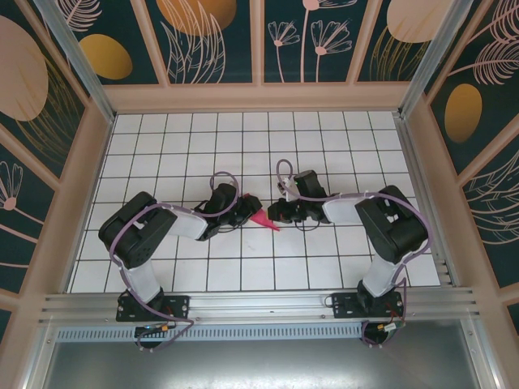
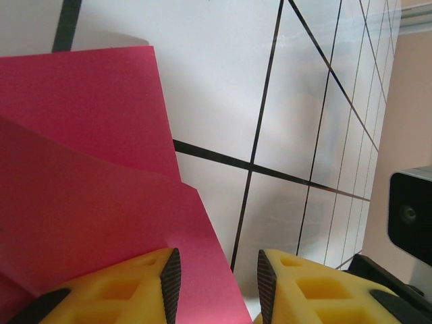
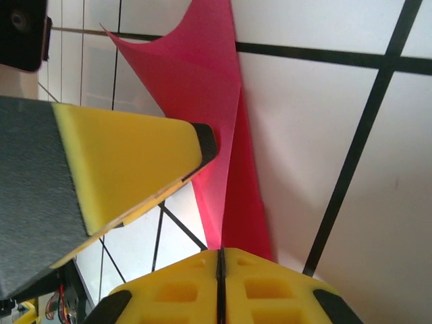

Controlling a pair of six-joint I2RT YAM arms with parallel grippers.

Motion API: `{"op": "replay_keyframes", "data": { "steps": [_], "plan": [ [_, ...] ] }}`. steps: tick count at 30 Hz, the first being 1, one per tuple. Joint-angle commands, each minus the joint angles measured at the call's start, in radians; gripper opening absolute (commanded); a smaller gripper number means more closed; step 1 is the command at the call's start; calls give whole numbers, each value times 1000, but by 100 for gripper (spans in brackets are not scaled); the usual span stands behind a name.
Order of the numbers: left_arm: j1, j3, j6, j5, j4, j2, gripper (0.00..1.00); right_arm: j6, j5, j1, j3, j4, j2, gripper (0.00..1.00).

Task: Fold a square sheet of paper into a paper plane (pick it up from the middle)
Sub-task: Fold the wing for the fifth time at the center of the table.

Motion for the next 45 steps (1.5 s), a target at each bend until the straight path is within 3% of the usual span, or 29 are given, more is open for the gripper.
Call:
{"op": "replay_keyframes", "data": {
  "steps": [1, 3, 6, 11, 22, 33, 45],
  "plan": [
    [2, -17, 7, -22, -27, -17, 39, -7, -44, 2, 8, 20, 16, 8],
    [2, -19, 6, -24, -27, -19, 39, -7, -57, 0, 10, 21, 26, 10],
    [2, -21, 5, -24, -26, -19, 39, 0, -39, 2, -19, 62, -1, 0],
    [1, -36, -12, -43, -26, -27, 39, -63, -131, 12, -42, 65, 15, 0],
    [2, -63, -37, -67, -22, -47, 39, -63, -114, 23, -44, 52, 56, 0],
    [1, -56, -33, -55, -20, -40, 39, -1, -148, 28, 1, 77, 32, 12],
    [2, -99, -36, -47, 104, -71, 42, -5, -115, 50, 39, 56, 88, 15]
  ]
}}
